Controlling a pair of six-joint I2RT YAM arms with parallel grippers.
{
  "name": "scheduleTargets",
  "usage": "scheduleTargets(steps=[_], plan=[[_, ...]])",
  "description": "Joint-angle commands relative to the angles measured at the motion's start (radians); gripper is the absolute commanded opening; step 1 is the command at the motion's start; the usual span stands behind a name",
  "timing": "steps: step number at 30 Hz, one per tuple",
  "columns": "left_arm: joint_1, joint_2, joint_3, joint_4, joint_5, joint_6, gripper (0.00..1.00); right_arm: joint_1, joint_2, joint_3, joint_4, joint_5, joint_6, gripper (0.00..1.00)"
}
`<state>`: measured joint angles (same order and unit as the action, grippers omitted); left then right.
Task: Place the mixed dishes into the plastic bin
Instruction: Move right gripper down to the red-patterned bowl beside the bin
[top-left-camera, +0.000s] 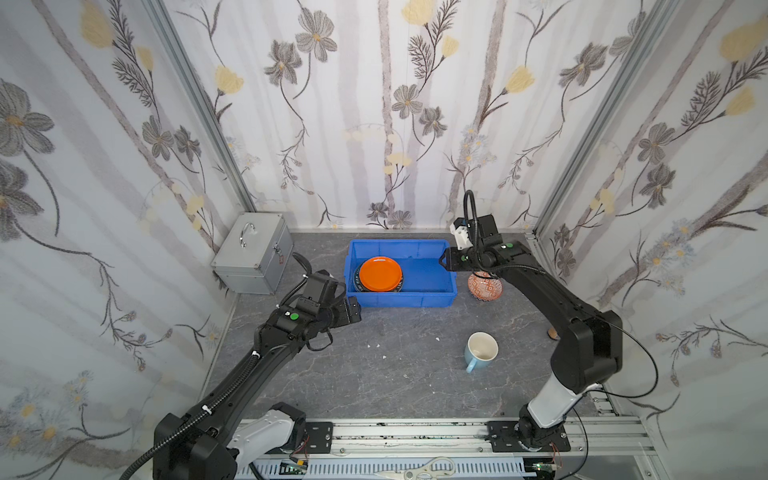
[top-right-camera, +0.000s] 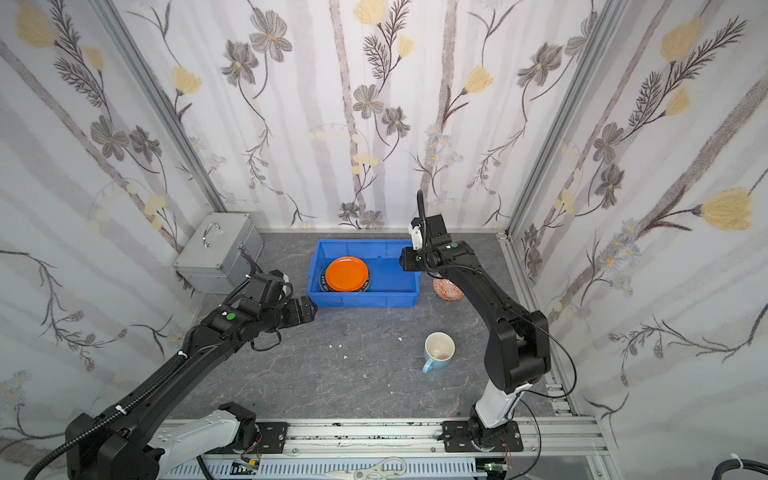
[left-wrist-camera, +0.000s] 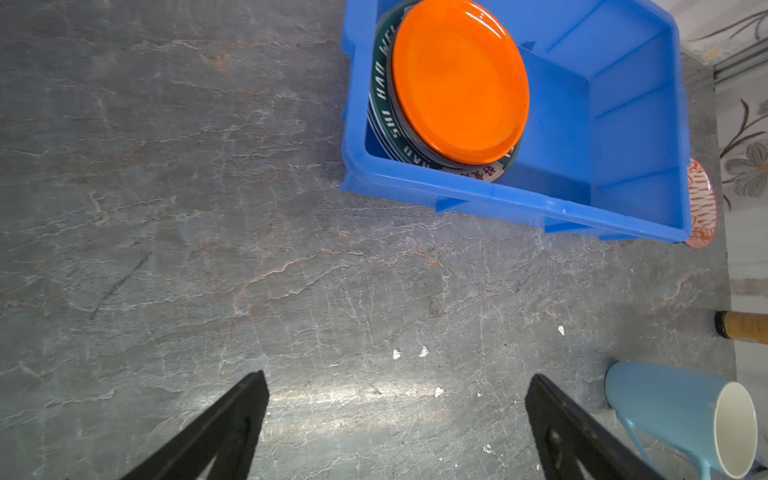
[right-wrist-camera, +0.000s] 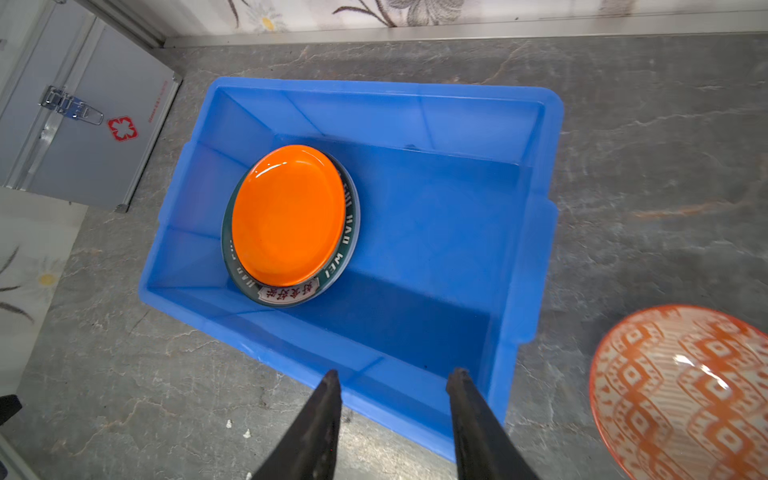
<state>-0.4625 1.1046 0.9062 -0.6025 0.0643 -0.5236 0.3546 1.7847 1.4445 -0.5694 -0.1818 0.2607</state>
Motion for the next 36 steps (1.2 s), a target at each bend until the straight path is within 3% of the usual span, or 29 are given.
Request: scheduleTargets(steps=[1,7,13,21,26,36], plan=[[-0.048,0.02,0.013,0.054,0.014,-0.009,1.0,-0.022,-0.116,-0.139,0.045,0.1,0.038,0.46],[-0.167,0.105,0.043,0.114,0.012,-0.01,1.0,-0.134,-0.342,-0.397,0.074,0.142,0.098,0.51],[-0.283,0.223,0.135,0.122,-0.008,0.021,1.0,-0.239,-0.421,-0.503,0.118,0.151,0.132,0.54],[-0.366,0.302,0.221,0.085,-0.055,0.052,1.0,-0.332,-0.274,-0.517,0.219,0.105,0.124,0.57],[-0.372,0.328,0.26,0.07,-0.064,0.057,1.0,-0.371,-0.152,-0.496,0.28,0.069,0.135,0.56],[-0.373,0.382,0.324,0.033,-0.087,0.087,1.0,-0.378,-0.002,-0.443,0.354,0.108,0.175,0.5]])
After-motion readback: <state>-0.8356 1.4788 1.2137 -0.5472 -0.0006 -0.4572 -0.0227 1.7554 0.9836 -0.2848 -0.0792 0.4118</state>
